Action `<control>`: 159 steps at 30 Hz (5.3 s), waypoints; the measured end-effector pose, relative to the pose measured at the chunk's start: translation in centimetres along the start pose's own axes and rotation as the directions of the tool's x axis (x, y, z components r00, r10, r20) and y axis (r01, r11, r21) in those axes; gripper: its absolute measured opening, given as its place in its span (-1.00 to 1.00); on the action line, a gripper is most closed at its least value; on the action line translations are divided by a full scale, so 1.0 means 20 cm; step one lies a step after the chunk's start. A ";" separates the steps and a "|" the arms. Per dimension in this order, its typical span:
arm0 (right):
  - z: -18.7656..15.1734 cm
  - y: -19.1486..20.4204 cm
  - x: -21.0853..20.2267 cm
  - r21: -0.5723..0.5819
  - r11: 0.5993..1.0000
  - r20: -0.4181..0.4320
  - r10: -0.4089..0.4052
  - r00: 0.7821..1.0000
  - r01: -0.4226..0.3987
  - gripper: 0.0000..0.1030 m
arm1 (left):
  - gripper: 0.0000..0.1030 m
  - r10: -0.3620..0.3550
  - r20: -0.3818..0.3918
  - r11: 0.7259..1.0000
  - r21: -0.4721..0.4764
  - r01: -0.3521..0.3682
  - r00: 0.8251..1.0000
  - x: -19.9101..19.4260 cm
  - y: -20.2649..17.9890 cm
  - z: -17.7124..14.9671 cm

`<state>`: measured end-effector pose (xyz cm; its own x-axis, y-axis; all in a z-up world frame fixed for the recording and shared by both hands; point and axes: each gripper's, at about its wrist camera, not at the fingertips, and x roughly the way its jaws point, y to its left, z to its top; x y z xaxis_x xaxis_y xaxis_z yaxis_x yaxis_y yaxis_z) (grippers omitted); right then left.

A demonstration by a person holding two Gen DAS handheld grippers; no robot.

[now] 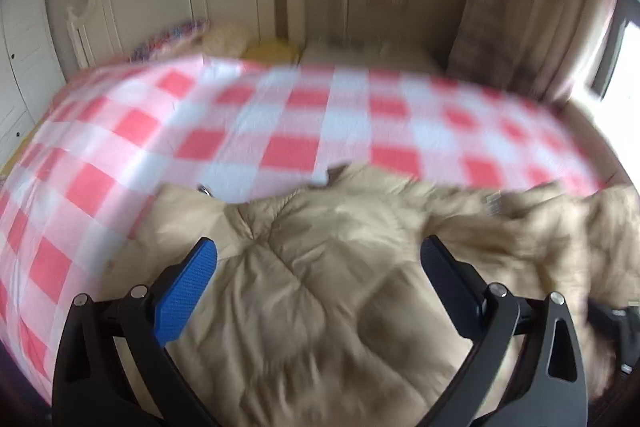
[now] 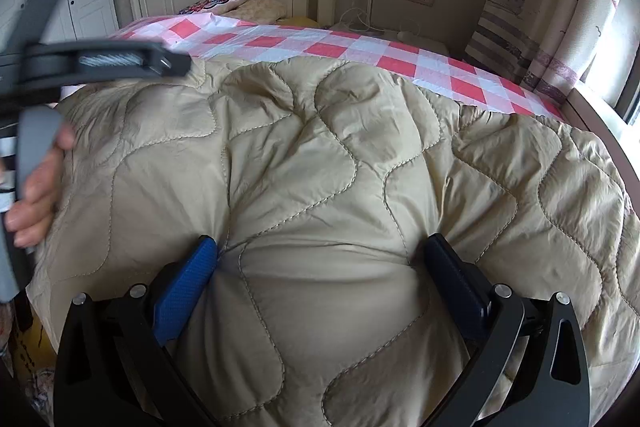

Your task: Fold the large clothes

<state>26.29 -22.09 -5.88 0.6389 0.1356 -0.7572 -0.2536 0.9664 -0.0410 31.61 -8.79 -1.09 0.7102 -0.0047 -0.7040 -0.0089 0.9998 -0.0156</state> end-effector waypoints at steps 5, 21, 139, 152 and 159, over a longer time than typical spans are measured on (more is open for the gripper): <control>-0.02 0.01 -0.01 0.001 1.000 0.016 -0.005 1.000 0.005 0.91 | 0.96 0.125 0.003 0.973 0.193 -0.124 0.992 0.12 -0.11 -0.10; -0.40 -0.40 -0.29 0.091 0.995 0.027 -0.051 0.998 0.048 0.91 | 0.96 0.014 -0.121 0.997 0.077 -0.004 0.993 0.24 0.01 -0.10; -0.71 -0.70 -0.67 0.576 0.726 0.580 -0.039 0.814 -0.375 -0.30 | 0.96 0.347 0.092 0.803 0.485 -0.347 0.933 0.24 -0.95 -0.11; -0.67 -0.64 -0.72 0.528 0.801 0.568 -0.086 0.819 -0.283 -0.29 | 0.96 0.193 0.142 0.941 0.253 -0.225 0.971 -0.27 -0.52 -0.29; -0.59 -0.48 -0.77 0.460 0.869 0.557 -0.124 0.821 -0.181 -0.29 | 0.96 0.180 0.240 0.907 0.335 -0.256 0.954 -0.29 -0.60 -0.63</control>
<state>10.33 -35.96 -1.42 0.9607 0.1133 -0.2533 -0.0023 0.9160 0.4011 18.75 -20.98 -5.71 0.8449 0.1799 -0.5037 0.0462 0.9137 0.4038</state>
